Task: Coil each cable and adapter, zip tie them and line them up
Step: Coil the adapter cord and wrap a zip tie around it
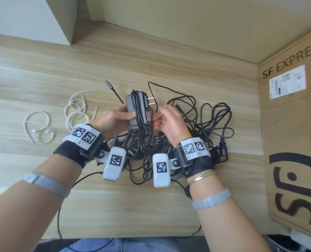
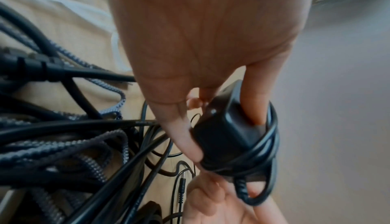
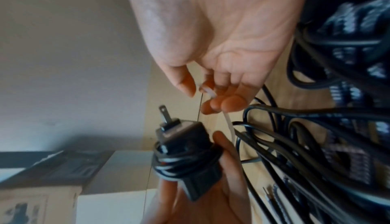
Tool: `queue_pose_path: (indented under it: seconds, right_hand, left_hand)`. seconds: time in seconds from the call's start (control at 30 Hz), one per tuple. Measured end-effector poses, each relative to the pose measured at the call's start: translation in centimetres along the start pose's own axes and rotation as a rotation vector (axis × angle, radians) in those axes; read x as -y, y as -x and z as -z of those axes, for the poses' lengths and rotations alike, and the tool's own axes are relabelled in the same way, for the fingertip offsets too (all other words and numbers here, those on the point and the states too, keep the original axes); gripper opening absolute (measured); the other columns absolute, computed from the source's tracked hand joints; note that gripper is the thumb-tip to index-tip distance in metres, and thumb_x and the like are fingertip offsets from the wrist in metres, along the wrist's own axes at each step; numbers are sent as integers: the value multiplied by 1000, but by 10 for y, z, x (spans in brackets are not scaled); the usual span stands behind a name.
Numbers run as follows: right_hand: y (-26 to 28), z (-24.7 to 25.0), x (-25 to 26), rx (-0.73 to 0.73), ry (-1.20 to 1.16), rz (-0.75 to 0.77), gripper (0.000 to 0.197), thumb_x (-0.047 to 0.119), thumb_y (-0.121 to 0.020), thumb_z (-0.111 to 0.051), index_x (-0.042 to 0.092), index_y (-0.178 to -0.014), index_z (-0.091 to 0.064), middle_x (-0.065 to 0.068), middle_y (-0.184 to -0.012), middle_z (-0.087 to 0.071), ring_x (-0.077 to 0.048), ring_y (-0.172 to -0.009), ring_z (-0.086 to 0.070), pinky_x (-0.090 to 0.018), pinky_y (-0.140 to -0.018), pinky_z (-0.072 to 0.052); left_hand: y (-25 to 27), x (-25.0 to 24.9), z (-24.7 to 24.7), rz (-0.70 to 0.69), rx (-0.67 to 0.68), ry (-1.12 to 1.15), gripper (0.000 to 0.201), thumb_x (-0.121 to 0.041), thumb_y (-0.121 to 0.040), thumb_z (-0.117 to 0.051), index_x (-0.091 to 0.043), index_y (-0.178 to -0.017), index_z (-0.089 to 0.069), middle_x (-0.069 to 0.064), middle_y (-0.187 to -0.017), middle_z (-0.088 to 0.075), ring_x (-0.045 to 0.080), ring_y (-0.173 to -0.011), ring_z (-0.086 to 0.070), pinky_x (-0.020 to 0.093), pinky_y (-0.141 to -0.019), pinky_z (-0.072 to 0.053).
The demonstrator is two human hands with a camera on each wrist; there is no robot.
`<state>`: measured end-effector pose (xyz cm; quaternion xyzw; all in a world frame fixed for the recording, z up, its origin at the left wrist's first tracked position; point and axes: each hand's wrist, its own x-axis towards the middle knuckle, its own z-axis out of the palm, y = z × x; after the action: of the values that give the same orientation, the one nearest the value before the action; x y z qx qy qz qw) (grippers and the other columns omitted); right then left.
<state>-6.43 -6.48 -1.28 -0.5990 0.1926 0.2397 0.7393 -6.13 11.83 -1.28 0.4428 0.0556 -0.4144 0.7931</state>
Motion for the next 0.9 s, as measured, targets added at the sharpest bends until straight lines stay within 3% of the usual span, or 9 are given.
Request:
queue_pose_path:
  seconds: [0.07, 0.13, 0.23, 0.37, 0.47, 0.6, 0.73, 0.83, 0.9]
  right_hand:
    - [4, 6, -4, -44, -12, 64, 23, 13, -100, -37, 10, -80, -44, -4, -70, -54, -13, -59, -50, -21, -56, -46]
    - [6, 10, -6, -92, 5, 147, 27, 12, -101, -35, 9, -77, -47, -5, -71, -57, -12, -59, -52, -21, -57, -49]
    - [9, 14, -6, -127, 139, 291, 27, 10, -100, -38, 10, -78, -53, -6, -74, -60, -10, -61, -56, -20, -59, -51]
    - [12, 12, -3, -98, 289, 374, 17, 3, -94, -49, 15, -86, -59, -1, -82, -65, -2, -69, -62, -17, -67, -52]
    - [11, 11, -2, -70, 323, 383, 23, -4, -92, -50, 17, -92, -61, 4, -86, -68, -1, -72, -63, -16, -70, -51]
    - [12, 10, -2, -42, 432, 452, 29, -1, -90, -52, 24, -85, -64, 10, -83, -68, -4, -73, -61, -16, -66, -49]
    - [13, 12, -4, 44, 506, 499, 17, 0, -88, -57, 13, -83, -67, 13, -103, -66, -4, -63, -56, -17, -57, -46]
    - [15, 11, -9, 94, 563, 510, 16, 0, -88, -59, 12, -86, -68, 11, -108, -65, -7, -59, -55, -16, -55, -45]
    - [14, 8, -14, 98, 611, 507, 13, 1, -88, -58, 9, -87, -69, 10, -104, -67, -4, -59, -54, -14, -58, -47]
  left_hand:
    - [-3, 3, 1, 12, -87, 8, 64, -22, -67, -78, -1, -120, -47, 7, -101, -70, 19, -94, -67, 25, -76, -54]
    - [-7, 6, -1, 31, -174, -31, 40, -3, -84, -56, -3, -123, -45, 5, -99, -69, 15, -87, -69, 23, -72, -55]
    - [-13, 8, -8, 69, -217, -133, 36, 5, -89, -43, -11, -122, -44, 5, -104, -63, 10, -82, -69, 21, -70, -56]
    - [-18, 5, -17, 76, -201, -246, 33, 4, -90, -45, -21, -112, -48, 3, -104, -61, 9, -83, -66, 19, -74, -56]
    - [-20, 5, -20, 69, -236, -325, 35, 3, -91, -47, -17, -120, -45, 4, -106, -56, 13, -87, -63, 17, -73, -55]
    - [-24, 9, -25, 49, -320, -579, 35, -3, -90, -53, -13, -123, -45, 1, -109, -45, 15, -92, -57, 23, -75, -56]
    - [-28, 8, -21, 104, -379, -939, 39, -16, -87, -60, -11, -123, -47, 5, -117, -34, 21, -110, -44, 35, -89, -49]
    - [-29, 10, -21, 125, -360, -1089, 29, -21, -86, -60, -8, -108, -47, 8, -115, -36, 23, -103, -45, 31, -86, -40]
    - [-30, 13, -22, 112, -370, -1155, 23, -24, -86, -60, -10, -96, -44, 8, -112, -39, 27, -111, -42, 33, -88, -35]
